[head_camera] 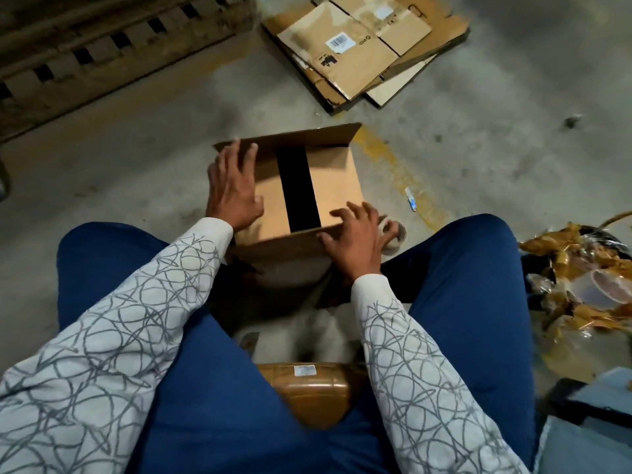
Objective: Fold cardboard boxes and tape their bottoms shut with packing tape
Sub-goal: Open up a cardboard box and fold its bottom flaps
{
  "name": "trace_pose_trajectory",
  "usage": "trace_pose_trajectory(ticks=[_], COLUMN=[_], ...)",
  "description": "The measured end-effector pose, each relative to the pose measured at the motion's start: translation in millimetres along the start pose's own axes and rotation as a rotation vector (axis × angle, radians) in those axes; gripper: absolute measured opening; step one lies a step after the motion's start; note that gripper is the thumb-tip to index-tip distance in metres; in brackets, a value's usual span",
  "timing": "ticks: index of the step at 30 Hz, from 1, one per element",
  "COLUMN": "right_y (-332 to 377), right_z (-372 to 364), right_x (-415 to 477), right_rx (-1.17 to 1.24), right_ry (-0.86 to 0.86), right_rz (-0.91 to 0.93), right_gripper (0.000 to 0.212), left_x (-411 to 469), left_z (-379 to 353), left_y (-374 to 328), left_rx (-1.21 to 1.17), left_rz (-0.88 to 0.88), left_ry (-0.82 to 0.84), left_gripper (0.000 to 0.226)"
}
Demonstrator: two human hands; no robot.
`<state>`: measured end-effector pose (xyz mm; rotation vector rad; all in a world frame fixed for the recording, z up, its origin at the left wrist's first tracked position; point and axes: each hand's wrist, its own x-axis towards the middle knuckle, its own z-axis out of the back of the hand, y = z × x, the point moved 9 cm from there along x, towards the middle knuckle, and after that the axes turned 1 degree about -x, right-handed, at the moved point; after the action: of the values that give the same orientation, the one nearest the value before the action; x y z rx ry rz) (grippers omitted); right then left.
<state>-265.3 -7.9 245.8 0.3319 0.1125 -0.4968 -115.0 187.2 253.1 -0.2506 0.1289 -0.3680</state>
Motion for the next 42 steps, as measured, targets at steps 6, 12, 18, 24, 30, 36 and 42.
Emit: trace_pose_trajectory(ticks=[6, 12, 18, 24, 30, 36, 42], right_y=[-27.1, -28.3, -39.1, -40.9, -38.9, -43.8, -54.5], right_z=[-2.6, -46.2, -108.5, -108.8, -104.0, -93.8, -83.5], right_x=[6.5, 22.7, 32.6, 39.2, 39.8, 36.8, 31.0], right_rx=[0.289, 0.38, 0.122, 0.121, 0.097, 0.163, 0.299], right_ry=[-0.148, -0.036, 0.263, 0.278, 0.328, 0.354, 0.261], right_rz=[-0.258, -0.219, -0.162, -0.173, -0.154, -0.131, -0.159], right_gripper=[0.114, 0.122, 0.111, 0.112, 0.108, 0.094, 0.079], left_x=[23.0, 39.6, -31.0, -51.0, -41.0, -38.7, -35.5], left_z=[9.1, -4.1, -114.3, -152.9, -142.3, -131.6, -122.7], left_y=[27.9, 24.4, 5.8, 6.7, 5.3, -40.9, -51.0], left_rx=[-0.159, -0.111, 0.08, 0.251, 0.309, 0.277, 0.254], left_rz=[0.173, 0.163, 0.201, 0.104, 0.092, -0.099, -0.121], left_ry=[-0.021, 0.131, 0.789, 0.623, 0.618, 0.592, 0.541], left_gripper=[0.106, 0.087, 0.094, 0.113, 0.113, 0.11, 0.099])
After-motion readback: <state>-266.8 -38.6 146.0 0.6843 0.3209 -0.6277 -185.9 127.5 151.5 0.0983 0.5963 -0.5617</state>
